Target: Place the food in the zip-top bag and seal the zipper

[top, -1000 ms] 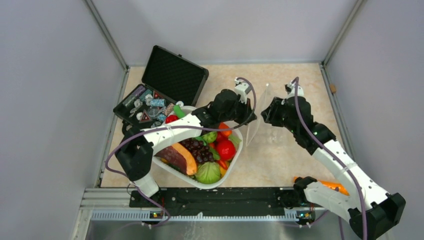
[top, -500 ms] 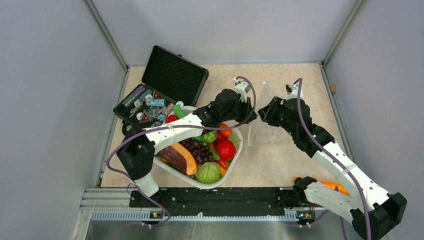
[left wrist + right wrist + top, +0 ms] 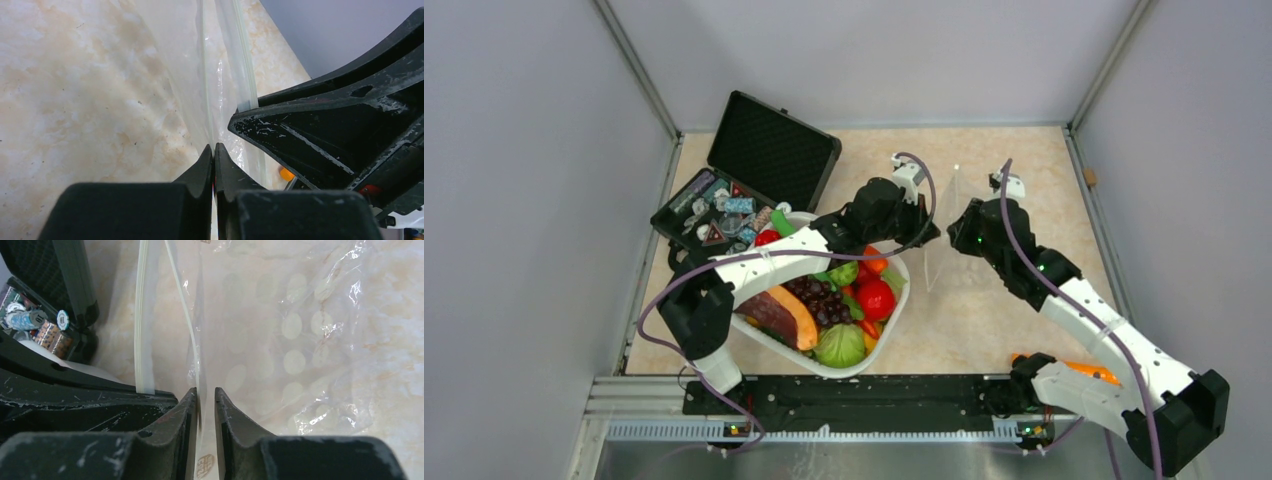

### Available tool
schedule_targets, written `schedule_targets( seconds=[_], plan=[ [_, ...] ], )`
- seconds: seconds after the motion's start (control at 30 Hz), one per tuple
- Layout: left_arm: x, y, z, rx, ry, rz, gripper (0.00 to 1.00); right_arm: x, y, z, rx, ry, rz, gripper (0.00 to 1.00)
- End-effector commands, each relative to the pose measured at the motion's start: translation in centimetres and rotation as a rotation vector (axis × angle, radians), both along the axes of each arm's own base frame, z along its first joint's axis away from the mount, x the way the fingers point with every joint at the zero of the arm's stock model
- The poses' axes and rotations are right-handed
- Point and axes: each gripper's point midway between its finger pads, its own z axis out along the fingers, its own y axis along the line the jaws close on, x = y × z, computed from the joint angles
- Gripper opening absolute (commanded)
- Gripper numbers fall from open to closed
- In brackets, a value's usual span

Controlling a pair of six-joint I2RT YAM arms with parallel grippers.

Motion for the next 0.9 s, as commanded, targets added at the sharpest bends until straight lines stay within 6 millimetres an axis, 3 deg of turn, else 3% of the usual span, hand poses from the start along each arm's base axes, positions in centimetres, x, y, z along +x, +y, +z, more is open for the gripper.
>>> schedule_targets(
  seconds=[0.0, 0.17, 0.4, 0.53, 0.63, 0.87],
  plan=[
    [0.2, -0.3, 3.5, -0.069, -0.064, 0.004, 0.00, 0.4, 0.0, 3.6, 0.005, -0.094, 0.008, 0.17],
    [-0.1, -0.8, 3.9, -0.080, -0.065, -0.017, 0.00, 0.6, 0.8, 3.1, 0.016, -0.076, 0.020, 0.24],
    [-0.4, -0.9, 4.0, -0.079, -0.065, -0.024, 0.00, 1.1, 1.6, 2.8, 0.019, -0.079, 0.027, 0.25],
    [-0.4, -0.7, 3.9, -0.077, -0.068, -0.017, 0.00, 1.3, 1.7, 2.6, 0.019, -0.088, 0.030, 0.17],
    [-0.1, -0.1, 3.7, -0.055, -0.082, 0.014, 0.00, 1.4, 0.7, 2.2, -0.014, -0.085, -0.010, 0.00],
    [1.3, 3.0, 1.8, 0.025, -0.082, 0.123, 0.00, 0.5, -3.1, 2.6, -0.173, -0.084, -0.098, 0.00]
  ],
)
